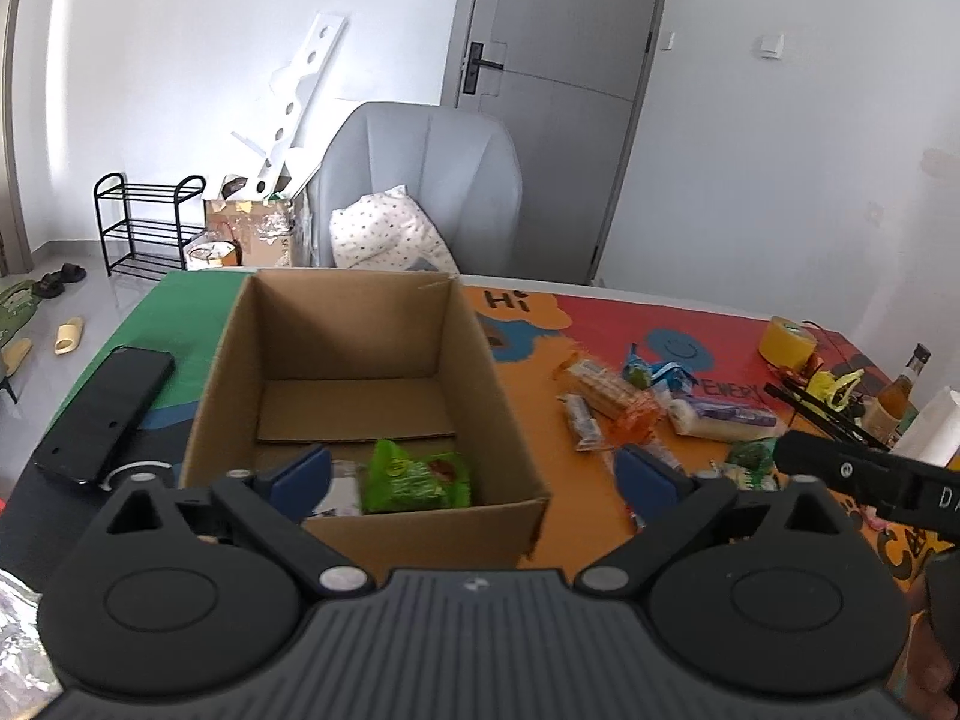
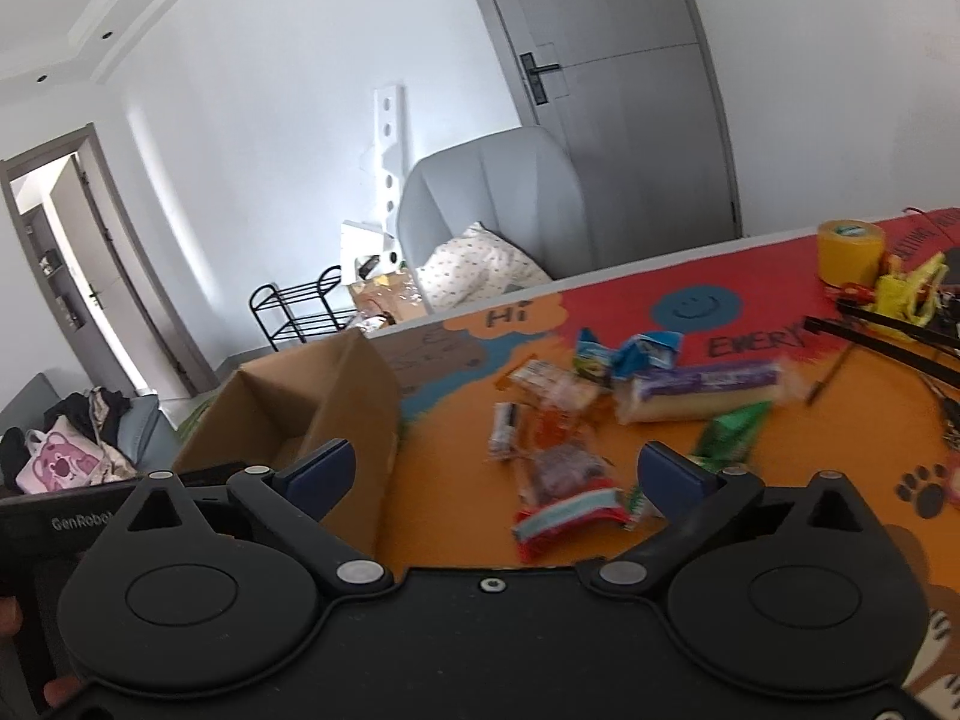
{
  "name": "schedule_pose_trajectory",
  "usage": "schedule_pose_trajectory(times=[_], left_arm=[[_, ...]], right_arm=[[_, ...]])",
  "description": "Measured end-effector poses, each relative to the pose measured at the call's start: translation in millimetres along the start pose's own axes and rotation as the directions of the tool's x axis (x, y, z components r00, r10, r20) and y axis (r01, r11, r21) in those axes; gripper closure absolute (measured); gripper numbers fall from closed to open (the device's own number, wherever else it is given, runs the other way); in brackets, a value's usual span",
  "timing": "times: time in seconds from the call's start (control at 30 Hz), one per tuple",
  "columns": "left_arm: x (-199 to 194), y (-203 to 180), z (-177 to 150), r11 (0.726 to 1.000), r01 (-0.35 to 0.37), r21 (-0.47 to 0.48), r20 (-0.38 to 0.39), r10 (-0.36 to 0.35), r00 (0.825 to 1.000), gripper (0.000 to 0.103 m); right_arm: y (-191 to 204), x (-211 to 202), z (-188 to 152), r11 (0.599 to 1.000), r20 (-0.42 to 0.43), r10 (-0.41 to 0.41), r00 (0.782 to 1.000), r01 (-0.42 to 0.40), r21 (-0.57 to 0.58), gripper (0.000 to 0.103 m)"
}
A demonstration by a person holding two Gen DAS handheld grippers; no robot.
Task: Organize snacks
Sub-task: 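Move both tools back over the snacks on the table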
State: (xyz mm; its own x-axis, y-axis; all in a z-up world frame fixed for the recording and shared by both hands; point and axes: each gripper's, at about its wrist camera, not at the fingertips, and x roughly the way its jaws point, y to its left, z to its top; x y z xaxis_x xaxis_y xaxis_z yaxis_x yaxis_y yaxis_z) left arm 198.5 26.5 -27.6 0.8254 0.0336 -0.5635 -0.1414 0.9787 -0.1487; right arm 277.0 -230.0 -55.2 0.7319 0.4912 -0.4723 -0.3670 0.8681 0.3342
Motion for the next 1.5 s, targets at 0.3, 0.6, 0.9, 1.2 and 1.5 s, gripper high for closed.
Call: schedule_pose_trajectory(times=[0.3, 0.6, 0.9, 1.2, 1.5], left_arm=[[6, -17, 0, 0.998, 0.052, -0.024, 0.003, -0.052, 0.999, 0.0], [19, -49, -4, 0.993, 0.116, 0.014, -0.004, -0.116, 0.993, 0.0], [37, -83, -12, 0.986, 0.155, 0.066, -0.065, -0.15, 0.986, 0.0], [63, -104, -14, 0.977, 0.195, 0.082, -0.082, -0.189, 0.979, 0.003], [110, -112, -19, 0.976, 0.205, 0.078, -0.158, -0.19, 0.969, 0.023]], right_arm=[[-31, -12, -6, 0.999, 0.005, -0.043, 0.999, 0.042, 0.015, 0.0], [-62, -14, -12, 0.995, -0.004, -0.088, 0.996, 0.088, 0.055, 0.0], [-86, -8, -18, 0.988, -0.008, -0.133, 0.991, 0.133, 0.077, 0.0], [-107, 10, -19, 0.984, -0.026, -0.141, 0.99, 0.143, 0.11, 0.0], [-115, 42, -17, 0.986, -0.092, -0.109, 0.99, 0.119, 0.114, 0.015]])
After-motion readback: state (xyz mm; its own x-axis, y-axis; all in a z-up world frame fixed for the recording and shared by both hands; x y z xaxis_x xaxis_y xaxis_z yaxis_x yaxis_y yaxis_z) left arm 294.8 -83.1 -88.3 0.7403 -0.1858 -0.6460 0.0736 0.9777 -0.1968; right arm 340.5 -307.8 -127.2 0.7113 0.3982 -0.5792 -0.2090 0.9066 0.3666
